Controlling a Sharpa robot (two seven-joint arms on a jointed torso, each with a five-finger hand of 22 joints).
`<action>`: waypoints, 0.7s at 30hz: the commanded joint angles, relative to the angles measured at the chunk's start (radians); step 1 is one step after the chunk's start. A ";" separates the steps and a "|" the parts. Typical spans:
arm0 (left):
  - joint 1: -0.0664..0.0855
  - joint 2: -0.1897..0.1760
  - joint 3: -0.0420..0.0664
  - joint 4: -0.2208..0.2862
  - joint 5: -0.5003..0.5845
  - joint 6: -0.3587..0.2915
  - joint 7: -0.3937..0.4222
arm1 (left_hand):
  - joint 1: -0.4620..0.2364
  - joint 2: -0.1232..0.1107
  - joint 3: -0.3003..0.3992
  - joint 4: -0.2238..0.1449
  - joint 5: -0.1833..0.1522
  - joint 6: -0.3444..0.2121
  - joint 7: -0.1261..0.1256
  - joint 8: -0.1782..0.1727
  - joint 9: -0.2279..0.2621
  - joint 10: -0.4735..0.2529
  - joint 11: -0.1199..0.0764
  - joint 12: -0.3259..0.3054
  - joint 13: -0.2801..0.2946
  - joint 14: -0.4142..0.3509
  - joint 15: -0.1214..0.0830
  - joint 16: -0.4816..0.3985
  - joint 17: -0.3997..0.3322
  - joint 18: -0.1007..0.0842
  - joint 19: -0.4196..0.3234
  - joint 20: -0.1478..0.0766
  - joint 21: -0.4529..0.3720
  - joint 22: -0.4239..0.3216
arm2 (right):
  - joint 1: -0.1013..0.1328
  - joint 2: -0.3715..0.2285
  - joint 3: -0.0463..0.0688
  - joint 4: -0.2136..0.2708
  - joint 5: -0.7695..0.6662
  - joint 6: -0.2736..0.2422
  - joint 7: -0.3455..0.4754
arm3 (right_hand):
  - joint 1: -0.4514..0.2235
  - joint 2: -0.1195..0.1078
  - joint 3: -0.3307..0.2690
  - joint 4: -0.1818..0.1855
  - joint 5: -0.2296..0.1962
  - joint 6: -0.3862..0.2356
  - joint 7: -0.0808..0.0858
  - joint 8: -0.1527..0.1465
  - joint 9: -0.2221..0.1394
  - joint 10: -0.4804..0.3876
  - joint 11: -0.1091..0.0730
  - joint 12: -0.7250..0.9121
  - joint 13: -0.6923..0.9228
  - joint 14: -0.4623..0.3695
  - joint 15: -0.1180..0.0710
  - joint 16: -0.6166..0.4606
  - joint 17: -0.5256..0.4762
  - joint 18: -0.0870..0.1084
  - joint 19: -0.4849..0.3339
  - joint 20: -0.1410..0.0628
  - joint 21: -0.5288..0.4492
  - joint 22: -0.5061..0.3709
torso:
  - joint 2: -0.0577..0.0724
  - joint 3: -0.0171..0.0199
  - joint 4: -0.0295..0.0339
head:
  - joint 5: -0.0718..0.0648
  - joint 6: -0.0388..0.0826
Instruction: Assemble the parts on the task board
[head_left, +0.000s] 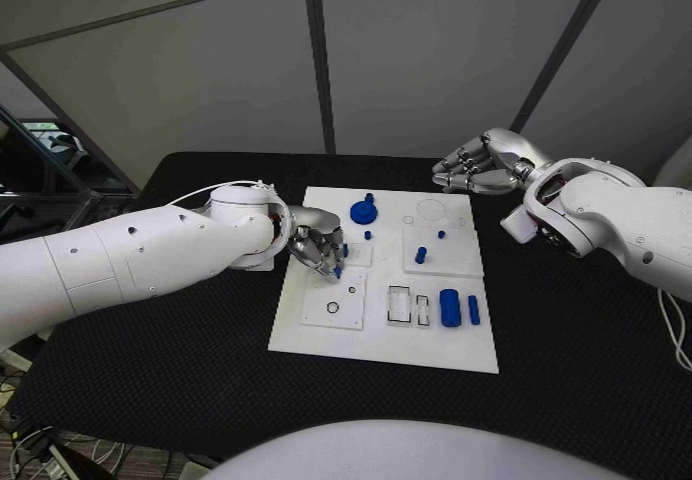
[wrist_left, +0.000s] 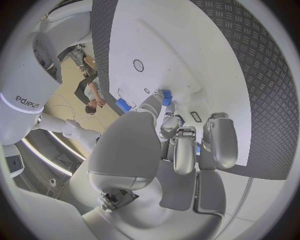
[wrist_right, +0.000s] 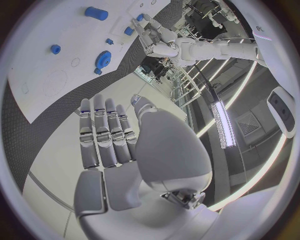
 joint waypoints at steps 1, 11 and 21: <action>-0.002 -0.004 -0.002 -0.003 -0.041 -0.026 -0.002 | 0.000 0.026 -0.003 0.011 0.005 0.020 -0.004 0.013 0.004 0.009 -0.003 -0.001 0.003 0.106 0.003 0.006 0.263 -0.009 0.034 0.002 0.004 0.195 | 0.002 0.001 0.001 0.001 -0.004 0.006 0.010 | 0.000 0.011 0.004 0.000 0.005 -0.006 0.000 0.002 0.001 -0.006 0.002 0.003 -0.001 -0.005 -0.003 -0.001 -0.001 0.006 0.009 0.000 -0.007 -0.001 | 0.000 -0.0001 0.0007 | 0.001 0.001; -0.002 -0.007 -0.002 0.000 -0.009 -0.092 0.040 | 0.011 0.054 -0.008 0.016 0.005 0.058 -0.018 0.035 0.014 0.018 -0.013 0.001 0.010 0.106 -0.006 0.006 0.263 -0.010 0.036 -0.004 0.010 0.197 | 0.002 0.001 0.001 0.001 -0.004 0.007 0.011 | 0.000 0.011 0.004 0.000 0.005 -0.006 0.000 0.002 0.001 -0.006 0.002 0.003 -0.001 -0.005 -0.003 -0.001 -0.001 0.006 0.009 0.000 -0.007 -0.001 | 0.000 0.0004 0.0003 | 0.001 0.004; -0.003 -0.016 -0.002 0.009 0.053 -0.120 0.072 | 0.030 0.061 -0.028 0.006 0.005 0.097 -0.038 0.073 0.034 0.016 -0.027 -0.008 0.002 0.106 -0.017 0.006 0.263 -0.009 0.035 -0.014 0.006 0.196 | 0.002 0.001 0.001 0.000 -0.004 0.008 0.012 | 0.000 0.011 0.005 0.000 0.005 -0.007 0.000 0.002 0.001 -0.007 0.002 0.003 -0.001 -0.005 -0.003 -0.001 -0.001 0.006 0.009 0.000 -0.007 -0.001 | -0.001 0.0001 0.0012 | 0.001 0.006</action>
